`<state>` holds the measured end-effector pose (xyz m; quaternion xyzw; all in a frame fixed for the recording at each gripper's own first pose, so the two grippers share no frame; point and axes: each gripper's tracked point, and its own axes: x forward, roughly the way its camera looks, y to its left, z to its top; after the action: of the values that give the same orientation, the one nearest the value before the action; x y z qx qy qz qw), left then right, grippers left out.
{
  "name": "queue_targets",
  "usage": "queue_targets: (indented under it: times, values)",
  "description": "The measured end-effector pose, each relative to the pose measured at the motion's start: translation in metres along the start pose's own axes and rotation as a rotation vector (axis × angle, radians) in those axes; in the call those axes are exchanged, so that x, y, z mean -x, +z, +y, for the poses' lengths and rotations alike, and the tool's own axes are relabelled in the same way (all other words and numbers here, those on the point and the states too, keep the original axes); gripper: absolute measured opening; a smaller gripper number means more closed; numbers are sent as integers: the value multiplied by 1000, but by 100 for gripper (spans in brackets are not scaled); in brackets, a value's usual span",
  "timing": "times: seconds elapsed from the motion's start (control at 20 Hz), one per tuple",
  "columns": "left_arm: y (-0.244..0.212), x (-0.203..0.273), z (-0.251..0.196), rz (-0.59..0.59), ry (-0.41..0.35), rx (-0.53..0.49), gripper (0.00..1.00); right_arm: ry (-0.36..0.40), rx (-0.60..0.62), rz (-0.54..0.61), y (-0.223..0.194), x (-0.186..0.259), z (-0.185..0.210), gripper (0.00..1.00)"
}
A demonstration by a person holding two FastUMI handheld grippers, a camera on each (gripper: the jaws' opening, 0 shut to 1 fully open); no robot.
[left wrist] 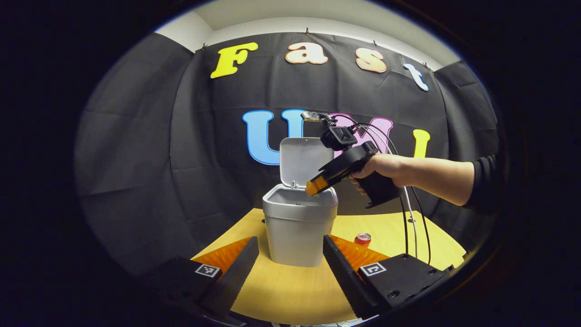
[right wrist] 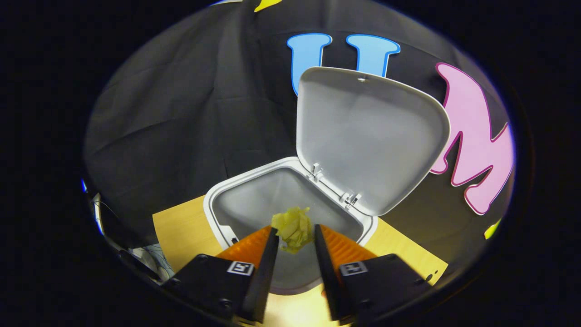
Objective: Press the lid of the desktop garbage bin to open it, pick up the crumpled paper on the desktop and throw it into the bin, then pick up the pop can on the desktop and drop it into the bin, and finally close the garbage bin lid.
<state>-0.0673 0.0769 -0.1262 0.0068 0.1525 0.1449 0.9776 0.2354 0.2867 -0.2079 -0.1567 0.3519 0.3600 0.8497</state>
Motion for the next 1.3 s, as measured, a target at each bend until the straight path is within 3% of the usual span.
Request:
queue_targets:
  times: [0.1, 0.15, 0.35, 0.6, 1.0, 1.3]
  values:
    - [-2, -1, -4, 4, -9, 3, 96, -14, 28, -14, -1, 4, -5, 86]
    - [-4, -3, -6, 7, -13, 0, 96, -19, 33, -24, 0, 8, -7, 98]
    - [-13, -11, -18, 16, -47, -22, 96, -53, -38, -150, 14, 39, -22, 98]
    - [-36, -47, -52, 48, -151, -52, 96, -172, -109, -272, -1, 104, -72, 98]
    - [-95, -124, -123, 102, -301, -81, 96, -389, -191, -314, -89, 187, -148, 98]
    - [-156, -182, -192, 141, -398, -131, 96, -544, -293, -314, -181, 229, -192, 98]
